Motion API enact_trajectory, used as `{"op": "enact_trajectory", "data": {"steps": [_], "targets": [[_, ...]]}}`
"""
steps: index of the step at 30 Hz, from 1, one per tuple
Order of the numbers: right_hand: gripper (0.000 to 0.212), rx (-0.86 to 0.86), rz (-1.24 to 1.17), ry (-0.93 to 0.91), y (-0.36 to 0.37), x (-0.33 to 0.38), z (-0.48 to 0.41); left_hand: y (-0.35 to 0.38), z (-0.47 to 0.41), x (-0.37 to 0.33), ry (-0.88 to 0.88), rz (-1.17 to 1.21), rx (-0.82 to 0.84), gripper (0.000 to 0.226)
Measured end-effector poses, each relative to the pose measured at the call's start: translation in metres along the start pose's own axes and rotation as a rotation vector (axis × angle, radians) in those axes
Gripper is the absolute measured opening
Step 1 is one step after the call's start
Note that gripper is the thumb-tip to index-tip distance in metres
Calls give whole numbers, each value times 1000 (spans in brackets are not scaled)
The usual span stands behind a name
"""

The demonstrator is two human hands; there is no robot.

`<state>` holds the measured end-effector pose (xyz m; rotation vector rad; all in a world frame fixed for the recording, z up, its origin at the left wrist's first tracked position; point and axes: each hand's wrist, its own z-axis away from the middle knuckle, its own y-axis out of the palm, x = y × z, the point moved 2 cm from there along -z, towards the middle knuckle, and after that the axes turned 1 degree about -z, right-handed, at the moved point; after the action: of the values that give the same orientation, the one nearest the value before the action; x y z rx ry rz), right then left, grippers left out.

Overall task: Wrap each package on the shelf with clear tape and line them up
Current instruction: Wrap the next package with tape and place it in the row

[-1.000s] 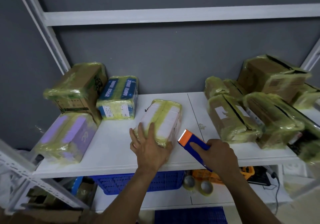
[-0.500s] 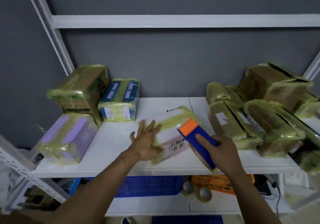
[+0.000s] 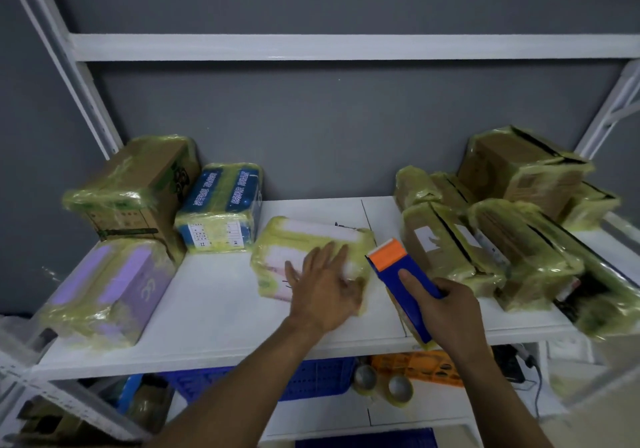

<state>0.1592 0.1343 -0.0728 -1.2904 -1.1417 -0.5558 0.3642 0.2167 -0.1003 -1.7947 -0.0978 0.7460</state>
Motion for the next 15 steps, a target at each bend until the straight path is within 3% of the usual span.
{"op": "enact_trajectory", "data": {"steps": [3, 7, 12, 15], "targets": [[65, -44, -10, 10, -5, -6, 0, 23, -7, -17, -39, -72, 45, 100], [67, -68, 16, 23, -12, -8, -1, 30, -8, -14, -17, 33, -33, 76], [71, 0, 9, -7, -11, -9, 3, 20, -4, 5, 219, 193, 34, 77], [84, 88, 20, -12, -6, -7, 3, 6, -1, 18, 267, 327, 172, 82]]}}
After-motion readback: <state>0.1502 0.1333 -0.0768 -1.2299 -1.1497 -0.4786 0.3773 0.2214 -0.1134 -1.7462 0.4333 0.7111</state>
